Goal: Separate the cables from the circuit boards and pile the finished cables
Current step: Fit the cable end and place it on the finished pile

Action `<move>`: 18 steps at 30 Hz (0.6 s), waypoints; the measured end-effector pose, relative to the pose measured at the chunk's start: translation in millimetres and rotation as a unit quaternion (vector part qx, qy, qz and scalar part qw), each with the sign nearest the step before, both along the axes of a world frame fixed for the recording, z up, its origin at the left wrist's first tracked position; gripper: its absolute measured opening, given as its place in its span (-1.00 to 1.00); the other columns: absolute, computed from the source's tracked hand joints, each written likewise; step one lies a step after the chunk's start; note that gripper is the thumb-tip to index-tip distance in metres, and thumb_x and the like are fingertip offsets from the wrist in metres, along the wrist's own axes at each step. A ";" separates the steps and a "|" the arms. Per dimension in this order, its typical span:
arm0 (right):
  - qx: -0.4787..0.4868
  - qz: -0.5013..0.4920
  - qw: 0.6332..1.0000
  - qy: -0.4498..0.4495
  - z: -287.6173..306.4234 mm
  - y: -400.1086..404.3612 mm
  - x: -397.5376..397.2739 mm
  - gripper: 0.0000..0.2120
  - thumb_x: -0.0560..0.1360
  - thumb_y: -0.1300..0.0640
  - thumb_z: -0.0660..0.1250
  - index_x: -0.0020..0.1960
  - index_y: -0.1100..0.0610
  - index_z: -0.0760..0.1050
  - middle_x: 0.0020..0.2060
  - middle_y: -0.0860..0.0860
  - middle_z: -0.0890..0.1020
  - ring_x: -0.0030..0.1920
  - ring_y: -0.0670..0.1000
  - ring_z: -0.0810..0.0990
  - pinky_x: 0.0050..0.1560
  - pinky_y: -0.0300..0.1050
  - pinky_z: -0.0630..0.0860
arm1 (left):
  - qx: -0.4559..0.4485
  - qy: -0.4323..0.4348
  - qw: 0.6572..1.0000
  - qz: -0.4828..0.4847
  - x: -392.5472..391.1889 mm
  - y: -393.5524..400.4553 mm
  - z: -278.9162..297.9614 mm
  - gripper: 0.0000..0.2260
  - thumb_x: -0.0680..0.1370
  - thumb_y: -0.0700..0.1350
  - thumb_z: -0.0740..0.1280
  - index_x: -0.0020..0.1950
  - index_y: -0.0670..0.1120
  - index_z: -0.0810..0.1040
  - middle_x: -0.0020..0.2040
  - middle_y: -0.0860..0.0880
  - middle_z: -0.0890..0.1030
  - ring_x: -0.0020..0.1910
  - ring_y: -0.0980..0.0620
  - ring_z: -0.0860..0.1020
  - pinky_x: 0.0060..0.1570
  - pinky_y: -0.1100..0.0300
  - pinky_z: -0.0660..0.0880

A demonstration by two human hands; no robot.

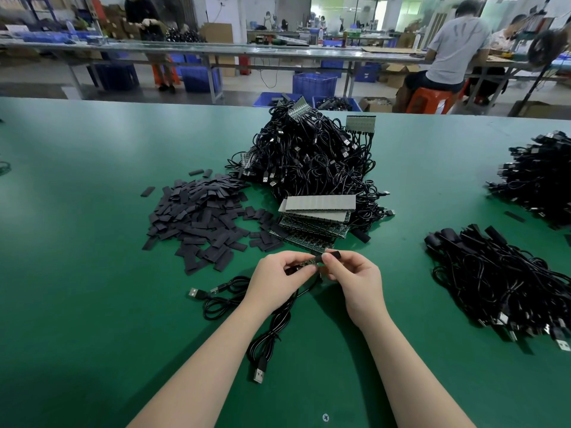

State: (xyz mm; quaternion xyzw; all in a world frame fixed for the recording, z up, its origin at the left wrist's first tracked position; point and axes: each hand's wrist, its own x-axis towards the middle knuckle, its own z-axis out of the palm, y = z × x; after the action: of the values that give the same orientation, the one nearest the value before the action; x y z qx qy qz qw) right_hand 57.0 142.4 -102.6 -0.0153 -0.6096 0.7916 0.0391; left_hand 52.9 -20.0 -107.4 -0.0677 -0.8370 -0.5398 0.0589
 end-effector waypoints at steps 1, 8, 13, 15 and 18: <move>0.000 0.002 1.000 0.002 0.3 0.1 0.3 -0.84 0.45 0.32 0.48 -0.22 0.09 0.70 -0.35 0.01 0.69 -0.37 -0.10 0.60 -0.29 -0.30 0.54 | 0.002 -0.001 1.000 -0.001 -0.5 0.1 -0.6 -0.86 0.47 0.04 0.45 -0.03 0.28 0.63 -0.06 0.28 0.66 -0.02 0.30 0.60 0.08 0.19 0.55; 0.000 -0.011 1.000 0.003 -0.1 -0.8 1.2 -0.87 0.45 0.33 0.48 -0.15 0.11 0.69 -0.30 0.03 0.71 -0.31 -0.05 0.63 -0.27 -0.30 0.54 | 0.007 -0.006 1.000 0.001 -1.7 1.1 -2.5 -0.85 0.48 0.03 0.43 0.05 0.17 0.66 -0.05 0.24 0.67 -0.02 0.27 0.61 0.11 0.09 0.56; 0.005 -0.018 1.000 0.004 -0.8 -1.0 1.3 -0.88 0.45 0.31 0.49 -0.13 0.11 0.68 -0.30 0.02 0.71 -0.31 -0.06 0.63 -0.26 -0.29 0.55 | 0.016 0.000 1.000 0.005 -0.4 1.4 -1.0 -0.88 0.50 0.02 0.44 0.02 0.18 0.66 -0.05 0.22 0.67 -0.02 0.28 0.60 0.11 0.13 0.55; 0.006 -0.020 1.000 0.005 -0.8 -1.0 1.4 -0.88 0.46 0.31 0.49 -0.13 0.10 0.68 -0.30 0.01 0.71 -0.31 -0.06 0.64 -0.25 -0.29 0.56 | 0.015 -0.002 1.000 0.004 0.2 1.0 -0.6 -0.87 0.49 0.04 0.43 0.03 0.18 0.66 -0.05 0.23 0.67 -0.02 0.29 0.60 0.11 0.15 0.55; 0.000 -0.022 1.000 0.005 -0.5 -0.9 1.2 -0.87 0.46 0.30 0.49 -0.14 0.09 0.69 -0.30 0.00 0.71 -0.32 -0.08 0.64 -0.26 -0.30 0.55 | 0.016 -0.003 1.000 0.004 0.7 0.9 -0.3 -0.86 0.49 0.05 0.44 0.04 0.16 0.67 -0.05 0.23 0.67 -0.02 0.30 0.59 0.10 0.16 0.55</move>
State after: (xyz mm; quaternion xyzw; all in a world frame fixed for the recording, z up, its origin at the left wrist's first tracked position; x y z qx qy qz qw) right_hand 58.1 141.5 -103.1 -0.0250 -0.6087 0.7908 0.0593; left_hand 53.6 -19.1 -107.6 -0.0621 -0.8286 -0.5532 0.0599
